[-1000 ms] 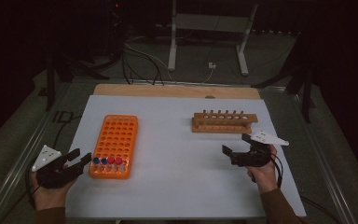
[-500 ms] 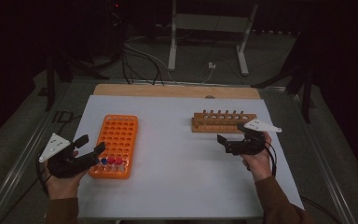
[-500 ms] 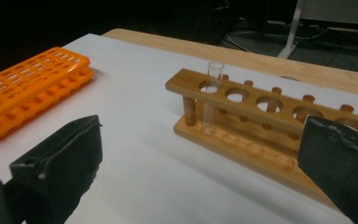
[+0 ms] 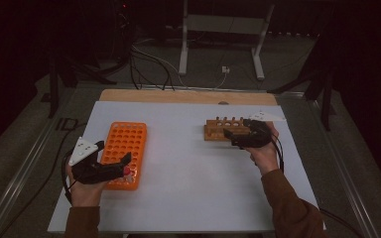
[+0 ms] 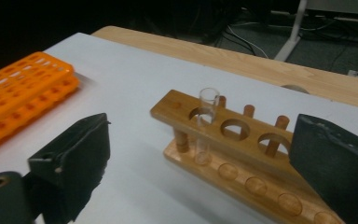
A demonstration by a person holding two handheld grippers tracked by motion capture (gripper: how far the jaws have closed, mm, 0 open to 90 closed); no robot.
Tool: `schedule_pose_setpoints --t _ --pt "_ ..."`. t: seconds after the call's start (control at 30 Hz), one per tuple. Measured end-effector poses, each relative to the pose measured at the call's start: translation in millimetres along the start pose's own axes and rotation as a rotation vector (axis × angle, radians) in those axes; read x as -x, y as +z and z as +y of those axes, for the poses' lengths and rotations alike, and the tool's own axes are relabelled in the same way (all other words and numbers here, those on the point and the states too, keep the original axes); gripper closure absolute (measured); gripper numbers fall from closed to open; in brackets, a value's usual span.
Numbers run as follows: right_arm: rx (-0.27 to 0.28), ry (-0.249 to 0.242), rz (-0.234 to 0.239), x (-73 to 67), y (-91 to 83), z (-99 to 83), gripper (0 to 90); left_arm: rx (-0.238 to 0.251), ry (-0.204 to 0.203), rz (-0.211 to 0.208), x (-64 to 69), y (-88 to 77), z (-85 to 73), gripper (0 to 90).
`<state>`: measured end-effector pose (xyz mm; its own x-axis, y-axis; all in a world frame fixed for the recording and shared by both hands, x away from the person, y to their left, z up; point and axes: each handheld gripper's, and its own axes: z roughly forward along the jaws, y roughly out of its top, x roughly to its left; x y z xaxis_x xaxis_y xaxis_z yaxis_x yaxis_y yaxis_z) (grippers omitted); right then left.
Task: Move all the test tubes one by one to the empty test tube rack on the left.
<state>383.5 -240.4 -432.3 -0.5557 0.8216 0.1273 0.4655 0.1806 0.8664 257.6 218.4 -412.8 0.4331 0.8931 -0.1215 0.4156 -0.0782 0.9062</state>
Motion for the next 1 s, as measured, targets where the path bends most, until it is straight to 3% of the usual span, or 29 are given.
schedule_pose_setpoints --t 0.27,0.43,0.57,0.8,1.0 --pt "-0.033 0.021 -0.022 7.6 20.3 11.2 17.8 -0.034 0.015 -0.013 5.0 7.6 -4.8 0.3" --pt "-0.039 -0.023 -0.044 6.0 36.4 11.5 43.9 -0.044 0.017 -0.026 6.9 11.1 -6.8 0.4" --pt "-0.047 -0.019 -0.052 5.4 50.2 8.3 58.0 -0.049 0.020 -0.032 8.9 12.6 -6.5 0.4" --pt "-0.072 -0.044 -0.067 0.8 64.1 6.5 69.7 -0.051 0.019 -0.041 12.0 15.7 -7.2 0.4" --pt "-0.069 -0.064 -0.081 -3.1 65.8 4.2 75.6 -0.052 0.012 -0.044 12.0 16.5 -8.2 0.4"
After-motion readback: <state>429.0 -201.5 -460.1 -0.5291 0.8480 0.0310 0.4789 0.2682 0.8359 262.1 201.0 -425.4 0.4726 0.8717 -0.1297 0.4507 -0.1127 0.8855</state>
